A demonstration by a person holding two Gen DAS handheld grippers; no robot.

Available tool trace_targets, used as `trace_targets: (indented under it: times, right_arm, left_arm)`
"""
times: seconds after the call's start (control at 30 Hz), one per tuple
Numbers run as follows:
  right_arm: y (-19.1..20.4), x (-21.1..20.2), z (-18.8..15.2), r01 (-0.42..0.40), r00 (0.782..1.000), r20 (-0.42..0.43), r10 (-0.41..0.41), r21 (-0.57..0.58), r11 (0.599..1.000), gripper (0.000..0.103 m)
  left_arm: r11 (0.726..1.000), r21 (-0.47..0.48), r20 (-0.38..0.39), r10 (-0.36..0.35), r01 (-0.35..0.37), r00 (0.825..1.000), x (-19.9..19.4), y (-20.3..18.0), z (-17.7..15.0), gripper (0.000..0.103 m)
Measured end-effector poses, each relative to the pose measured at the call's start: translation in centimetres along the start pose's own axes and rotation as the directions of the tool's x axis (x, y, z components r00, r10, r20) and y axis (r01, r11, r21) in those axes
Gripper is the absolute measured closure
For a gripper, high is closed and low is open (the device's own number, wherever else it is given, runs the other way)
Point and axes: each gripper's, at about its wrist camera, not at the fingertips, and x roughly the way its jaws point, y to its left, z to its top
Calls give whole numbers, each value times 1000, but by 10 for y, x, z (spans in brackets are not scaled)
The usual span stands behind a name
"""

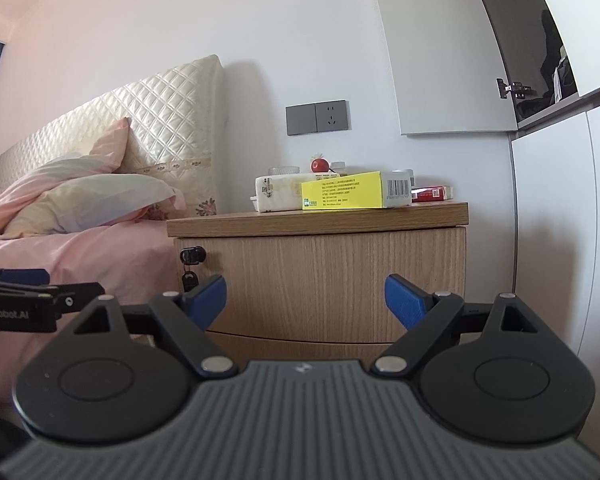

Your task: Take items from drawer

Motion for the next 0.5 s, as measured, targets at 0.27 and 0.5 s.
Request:
trace_targets:
  times: [0.27, 0.5]
  right_arm:
    - [3, 2, -1, 10, 1000, -4, -10, 12, 1000, 14]
    - [4, 7, -2, 21, 1000, -17, -21, 3, 1000, 0]
  left_arm:
    - [1000, 14, -13, 3, -2, 1000, 2, -1, -2, 0]
    - [1000, 22, -22, 1, -1, 1000, 3, -1, -3, 0]
